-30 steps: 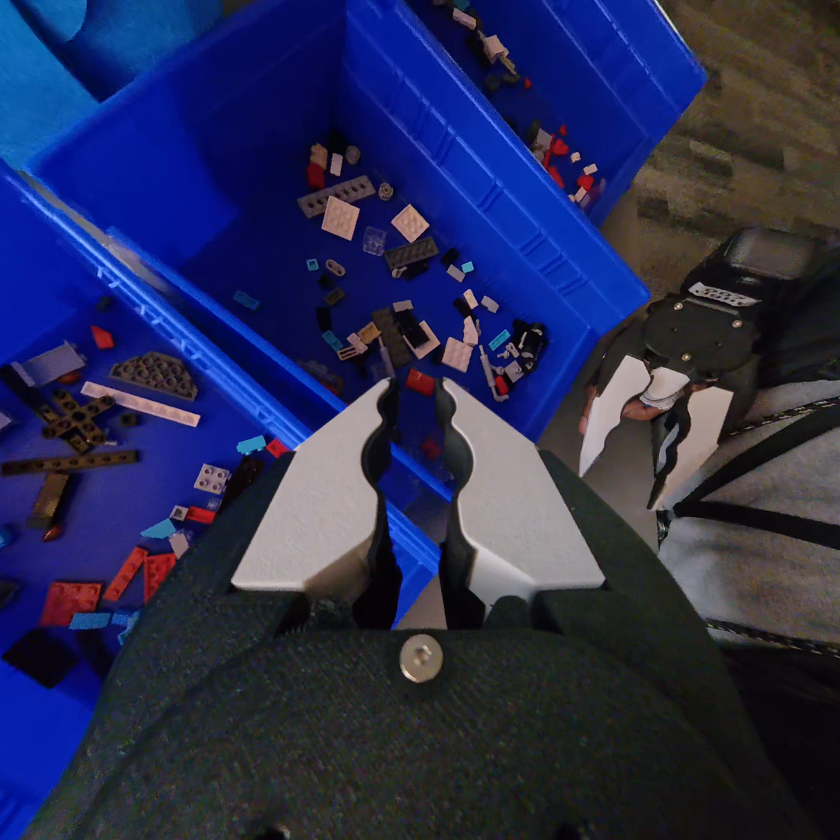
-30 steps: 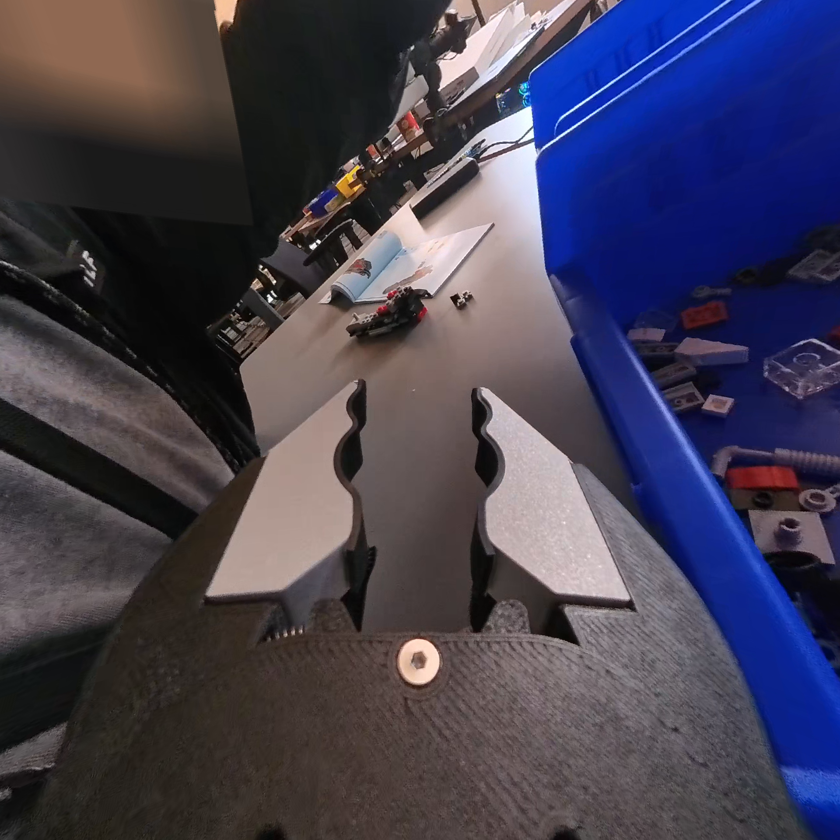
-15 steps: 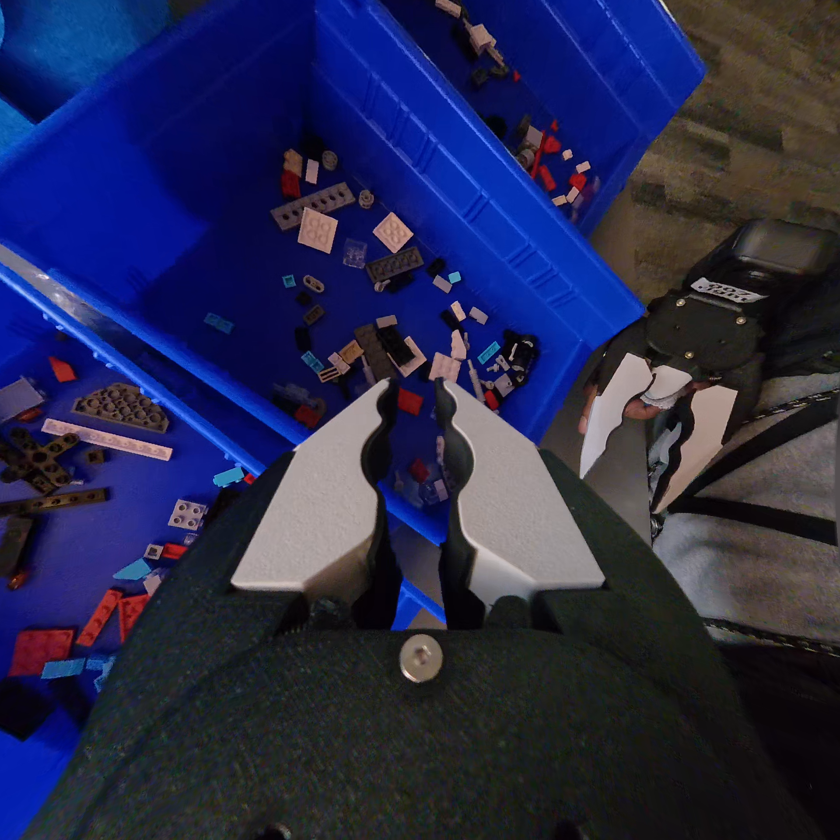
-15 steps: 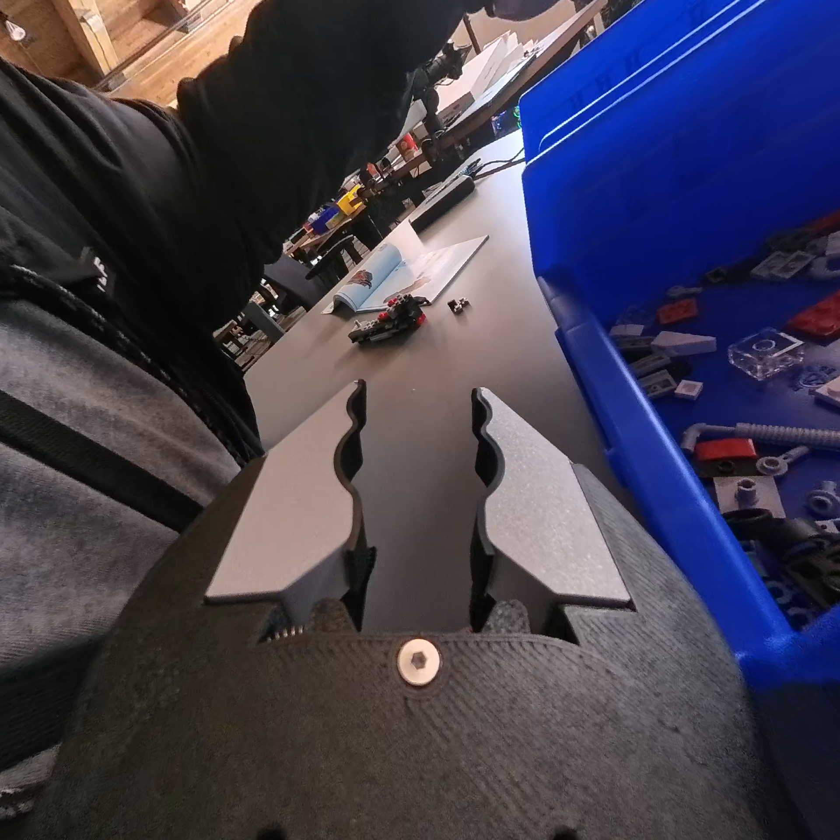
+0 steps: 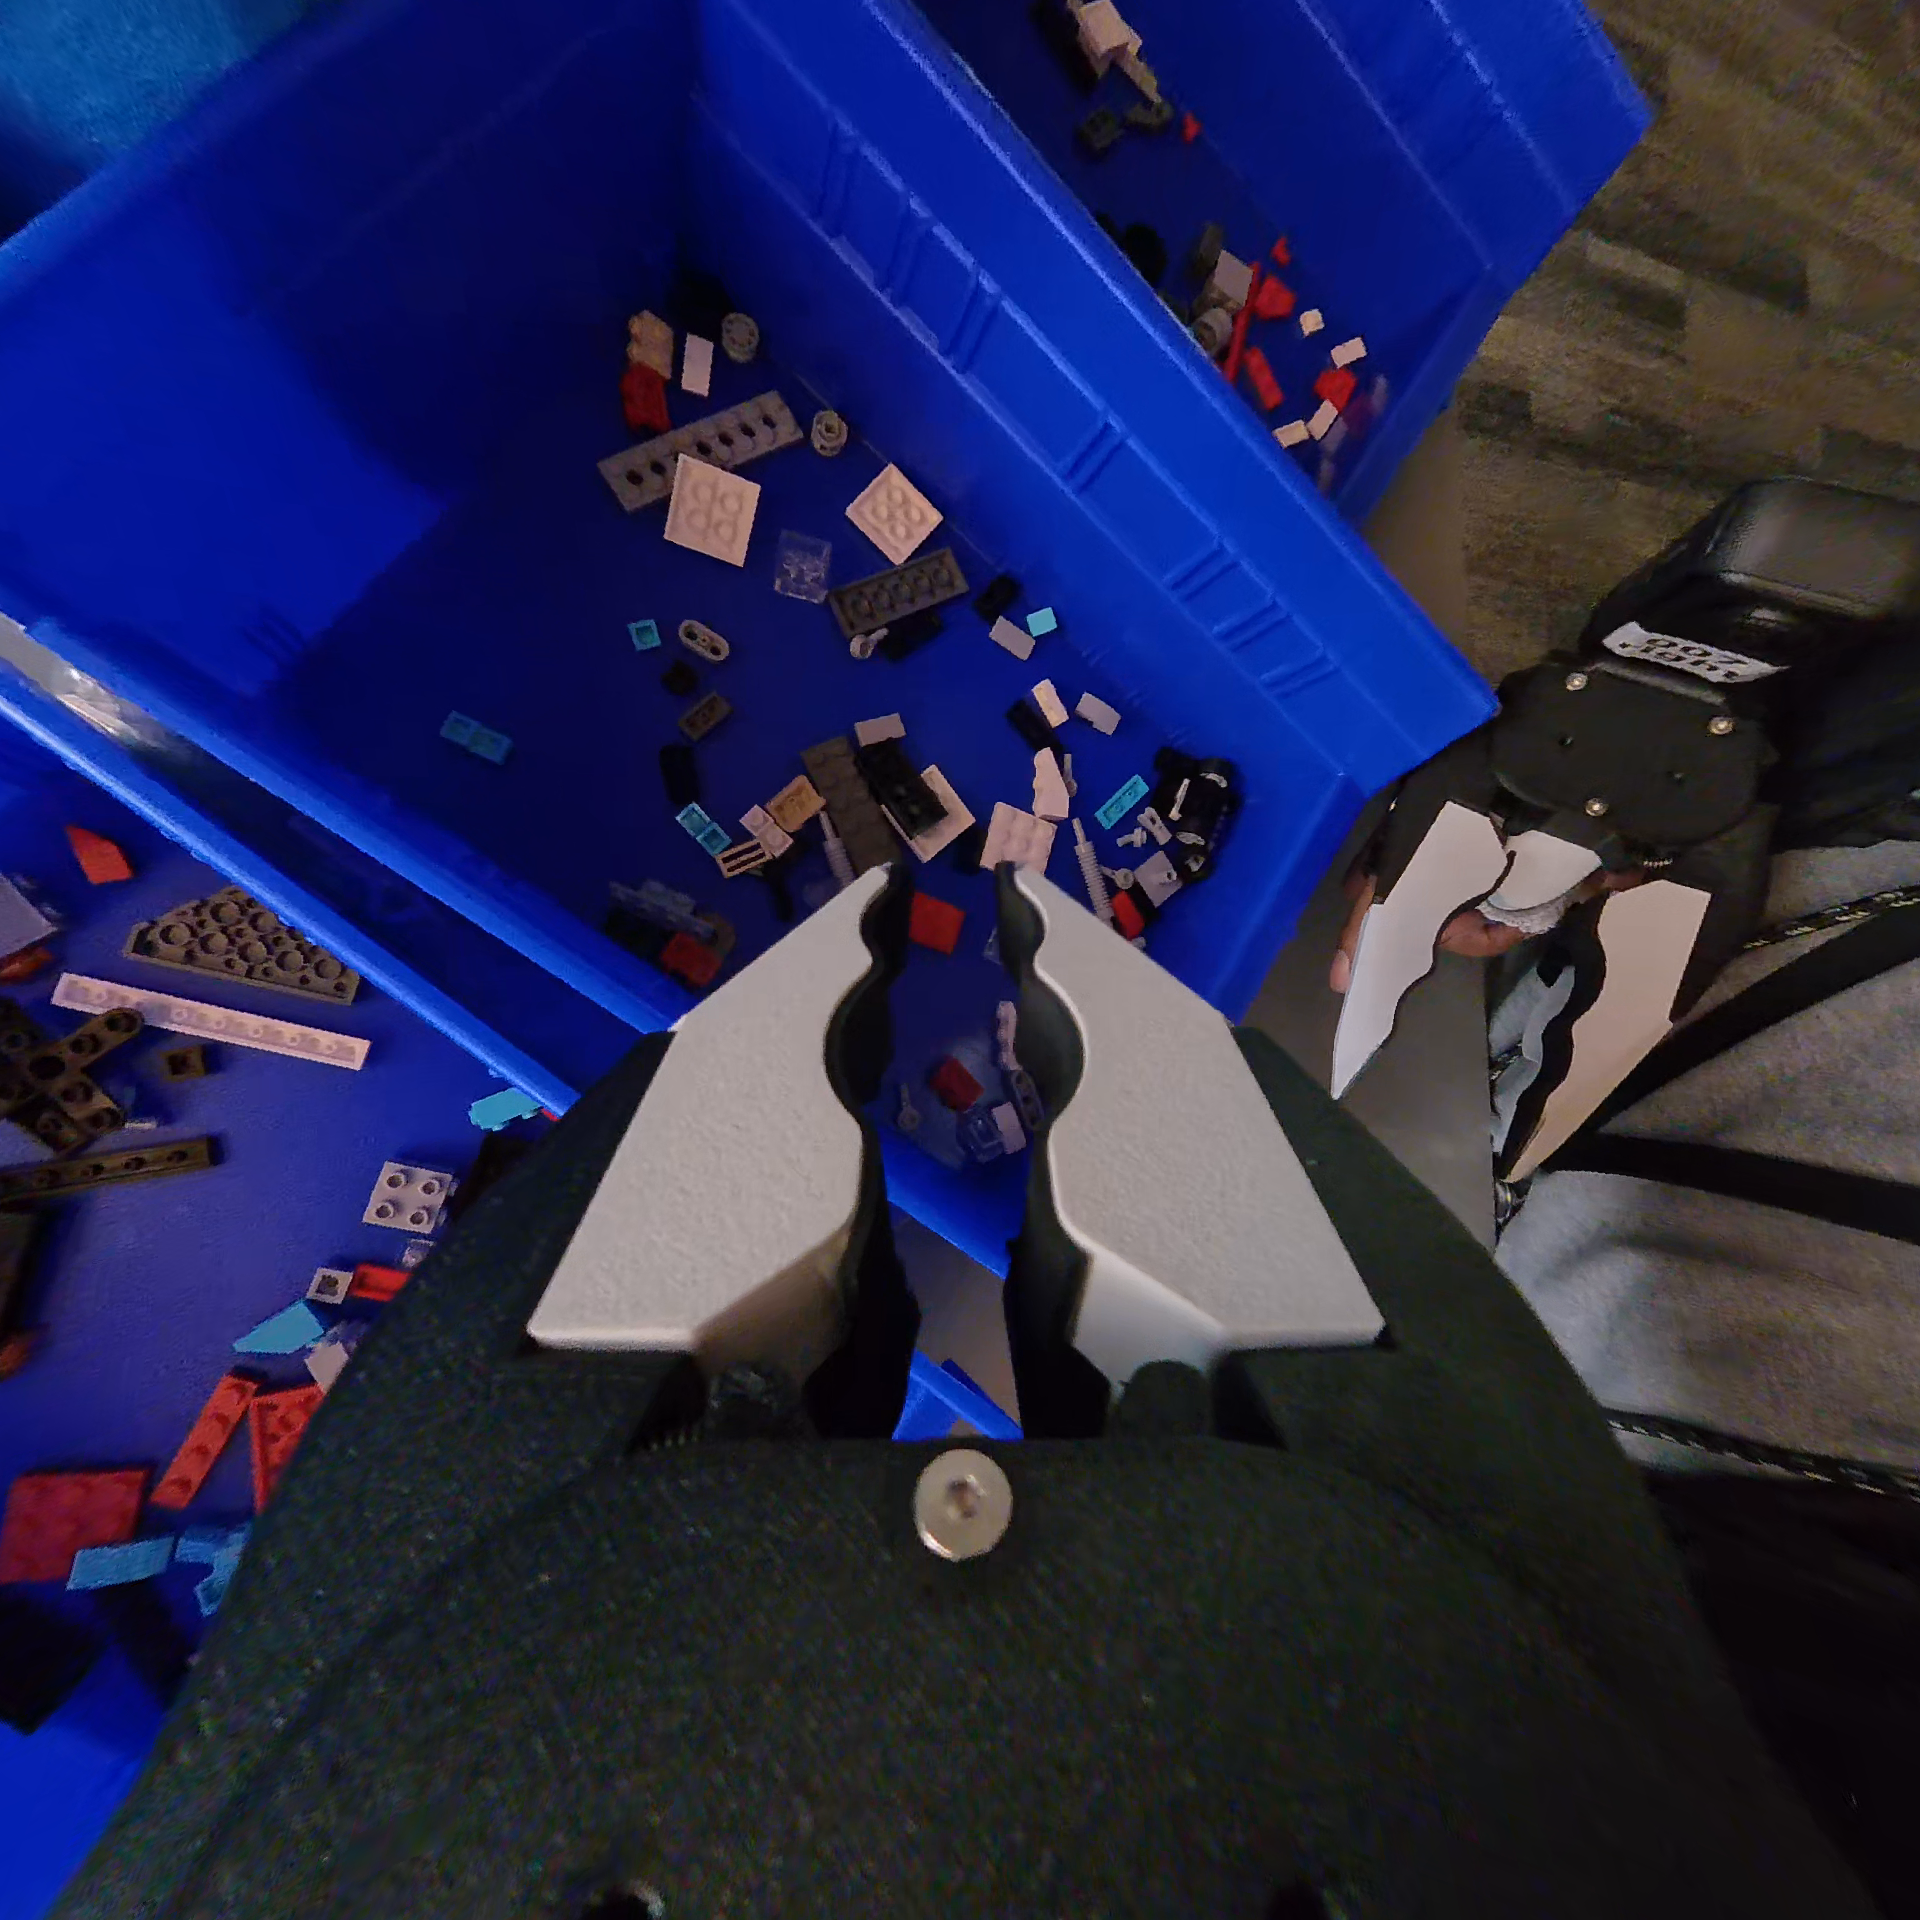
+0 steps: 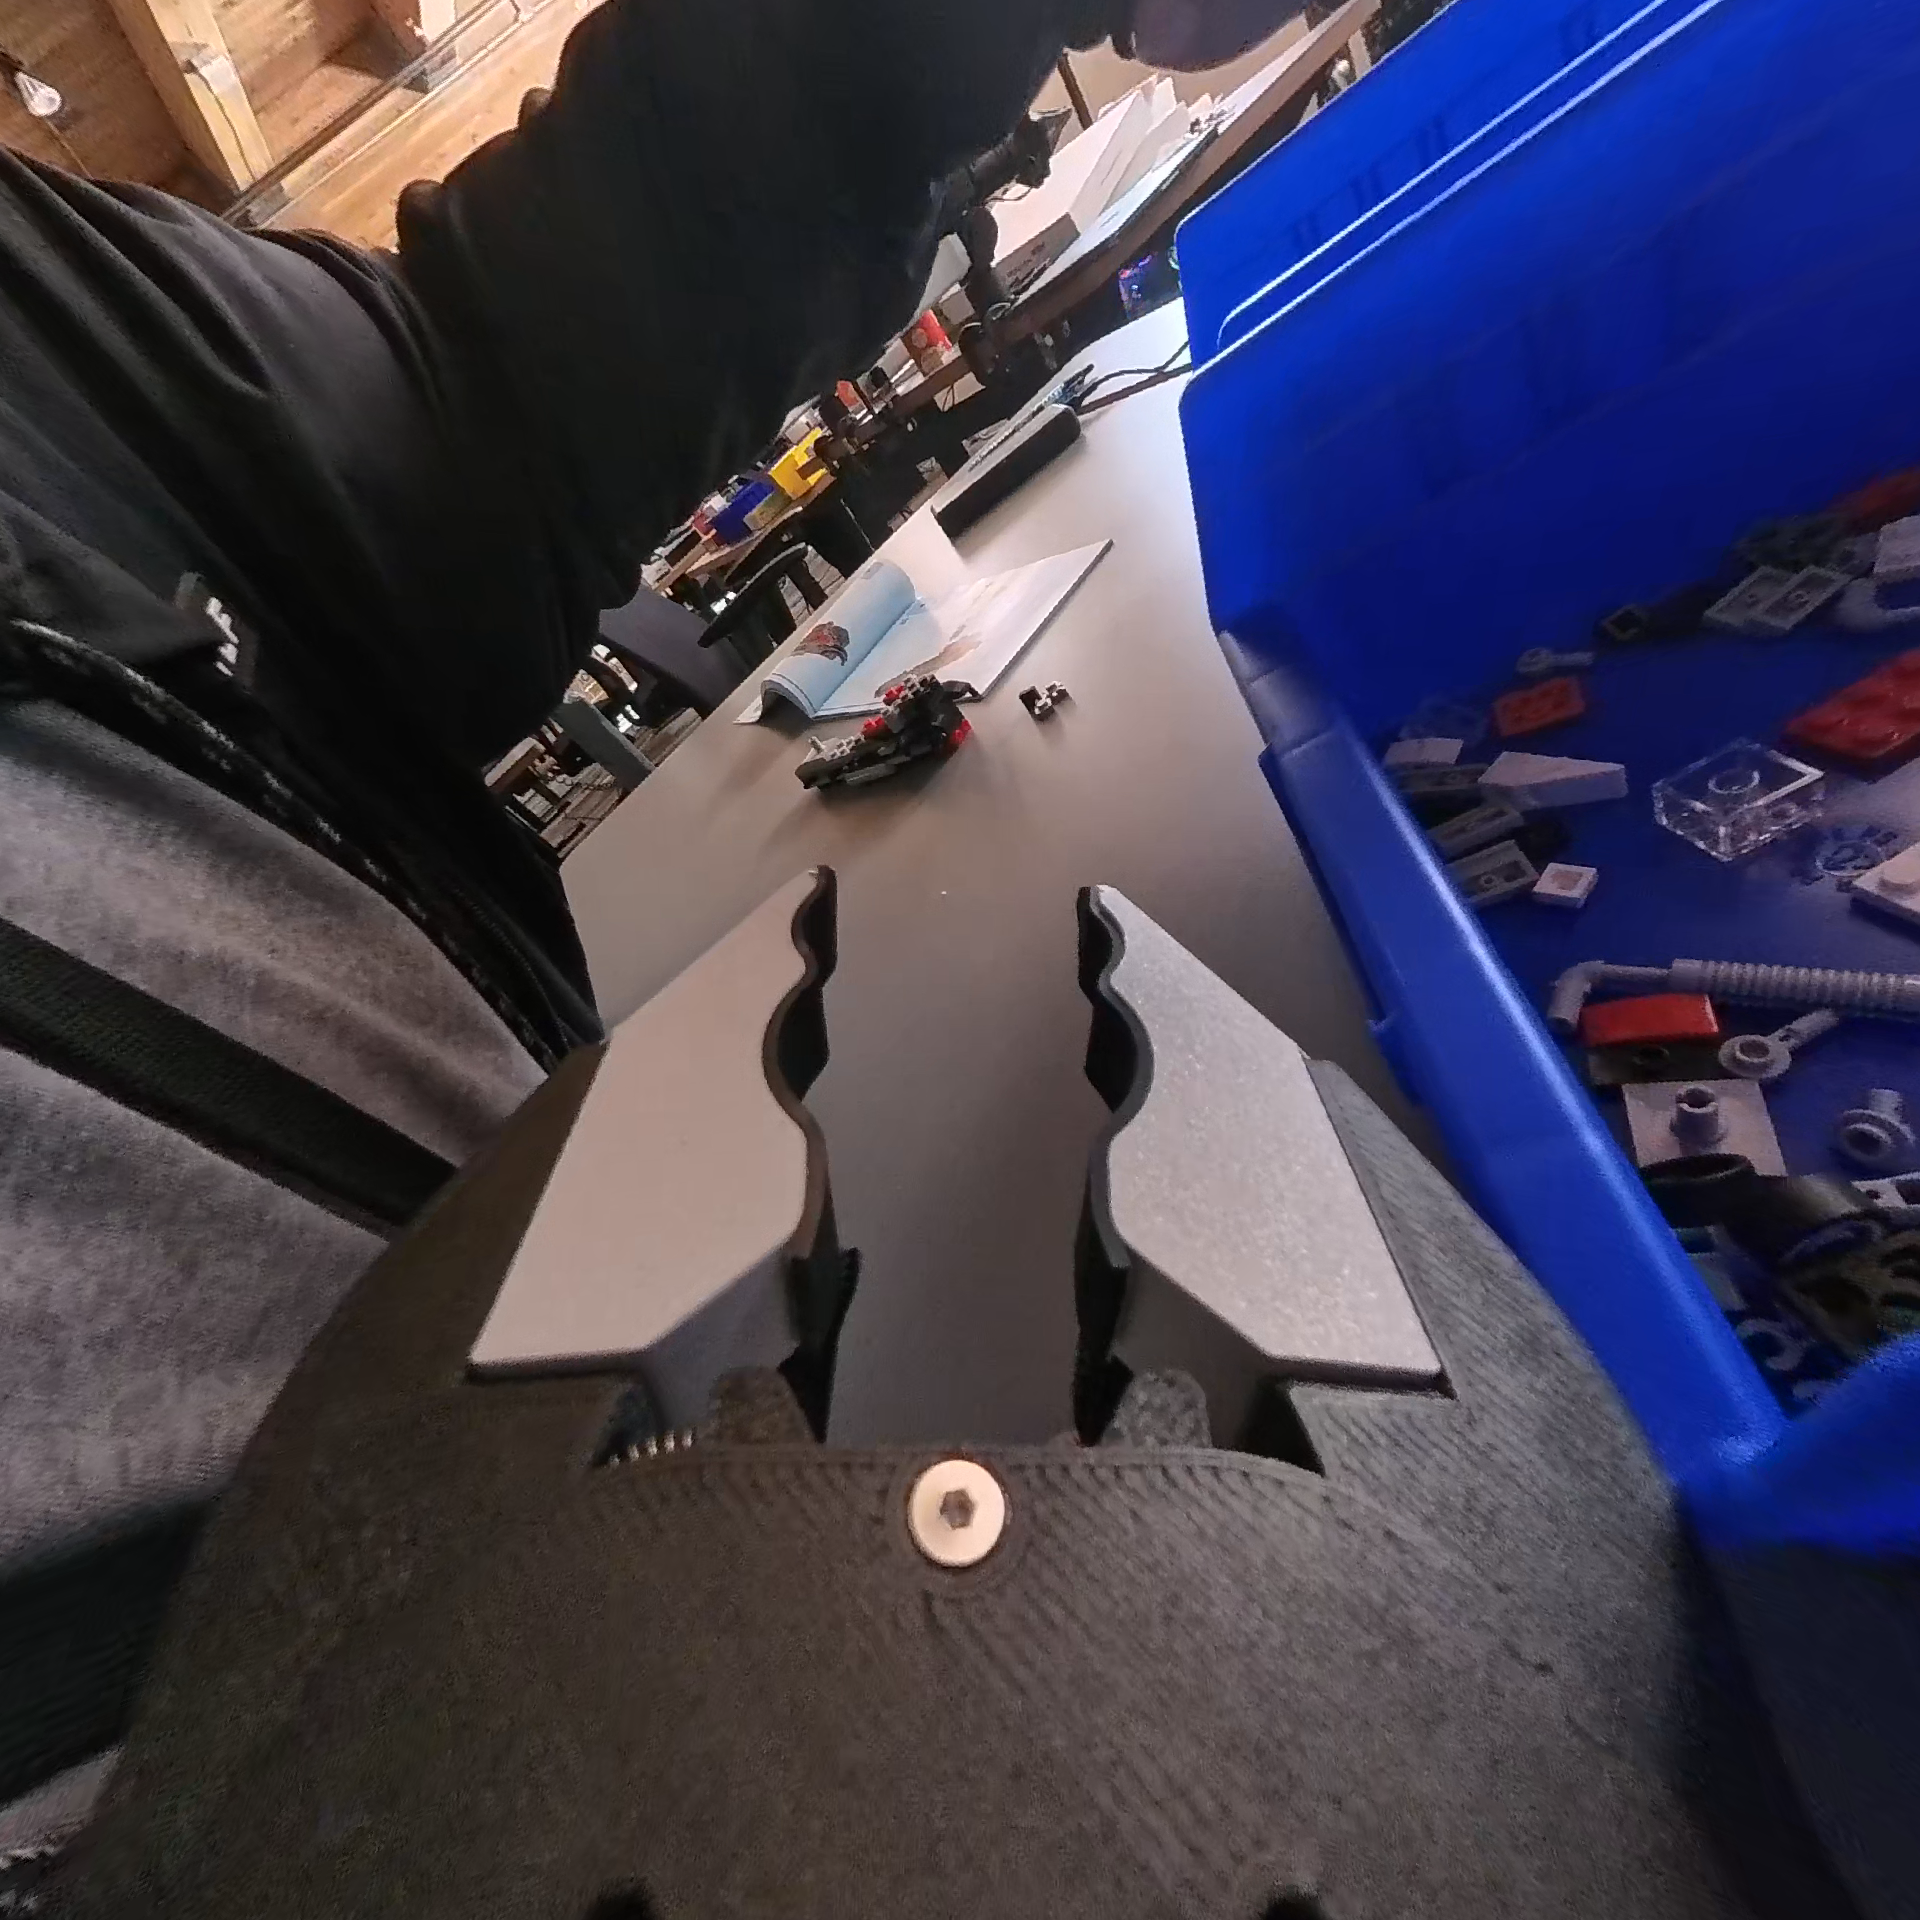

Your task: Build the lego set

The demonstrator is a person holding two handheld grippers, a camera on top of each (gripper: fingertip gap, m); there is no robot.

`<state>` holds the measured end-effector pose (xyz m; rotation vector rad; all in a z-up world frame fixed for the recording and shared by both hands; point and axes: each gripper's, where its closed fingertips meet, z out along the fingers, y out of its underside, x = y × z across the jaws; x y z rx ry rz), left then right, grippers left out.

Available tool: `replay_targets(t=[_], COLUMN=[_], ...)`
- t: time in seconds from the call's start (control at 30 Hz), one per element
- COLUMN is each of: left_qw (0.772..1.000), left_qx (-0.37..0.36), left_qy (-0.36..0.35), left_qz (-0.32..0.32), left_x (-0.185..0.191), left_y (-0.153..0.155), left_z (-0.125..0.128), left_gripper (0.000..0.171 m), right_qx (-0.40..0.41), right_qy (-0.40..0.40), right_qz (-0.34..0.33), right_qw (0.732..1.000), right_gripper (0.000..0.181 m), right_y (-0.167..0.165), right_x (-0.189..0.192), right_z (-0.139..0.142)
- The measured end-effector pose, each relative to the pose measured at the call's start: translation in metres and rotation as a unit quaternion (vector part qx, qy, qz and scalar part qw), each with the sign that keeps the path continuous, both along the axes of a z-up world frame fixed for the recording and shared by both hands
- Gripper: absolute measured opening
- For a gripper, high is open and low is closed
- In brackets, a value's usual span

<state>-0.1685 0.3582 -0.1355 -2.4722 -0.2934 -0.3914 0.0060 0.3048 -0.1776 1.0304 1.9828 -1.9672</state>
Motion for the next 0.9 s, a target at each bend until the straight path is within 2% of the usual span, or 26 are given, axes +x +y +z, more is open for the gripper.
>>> replay_targets(t=[0.43, 0.9], left_qw=[1.0, 1.0], left_qx=[-0.015, -0.016], left_qy=[0.002, 0.012], left_qz=[-0.005, -0.003], left_x=[0.001, -0.003], left_y=[-0.002, 0.002], left_z=[-0.011, -0.012], left_gripper=[0.017, 0.017], right_qx=[0.002, 0.0], right_qy=[-0.003, -0.004], right_qz=[0.001, 0.004], right_qw=[1.0, 1.0], right_gripper=[0.047, 0.047], right_y=[0.0, -0.001], right_x=[0.0, 0.0], right_z=[-0.001, 0.0])
